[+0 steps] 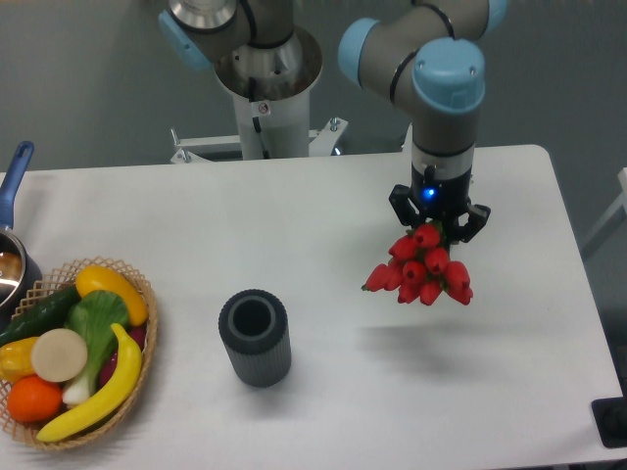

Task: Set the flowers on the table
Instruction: 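Rotate the gripper so the tulip heads hang down toward the table, then lower the held tulips onto the table beside the black vase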

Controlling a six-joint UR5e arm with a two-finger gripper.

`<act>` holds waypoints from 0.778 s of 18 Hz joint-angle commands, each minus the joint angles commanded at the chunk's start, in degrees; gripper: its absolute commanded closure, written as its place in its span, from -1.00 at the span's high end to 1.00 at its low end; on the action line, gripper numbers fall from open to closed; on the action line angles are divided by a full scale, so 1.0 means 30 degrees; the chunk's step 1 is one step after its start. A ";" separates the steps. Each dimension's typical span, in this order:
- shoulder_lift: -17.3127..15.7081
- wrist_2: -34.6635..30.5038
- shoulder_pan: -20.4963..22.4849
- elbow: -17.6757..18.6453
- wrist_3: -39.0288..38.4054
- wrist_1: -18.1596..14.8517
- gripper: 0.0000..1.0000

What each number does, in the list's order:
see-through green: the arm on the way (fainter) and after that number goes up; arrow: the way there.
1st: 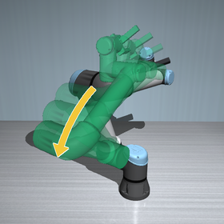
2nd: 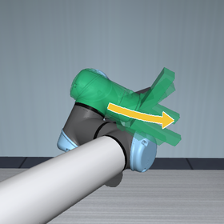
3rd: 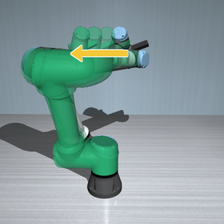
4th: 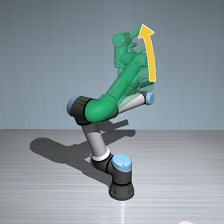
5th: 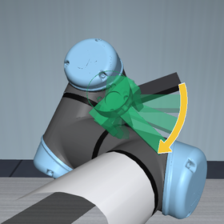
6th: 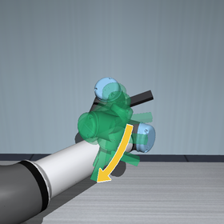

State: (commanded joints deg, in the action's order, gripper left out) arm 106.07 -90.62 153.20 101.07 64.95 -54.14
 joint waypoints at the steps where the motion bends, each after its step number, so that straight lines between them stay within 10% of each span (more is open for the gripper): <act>1: 0.0293 0.0000 -0.0088 -0.0029 0.0000 0.0029 -0.11; 14: 0.2170 0.0088 -0.0469 -0.0293 -0.0146 0.0088 -0.11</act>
State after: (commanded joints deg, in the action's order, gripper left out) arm 112.59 -90.35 151.79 100.20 64.51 -53.88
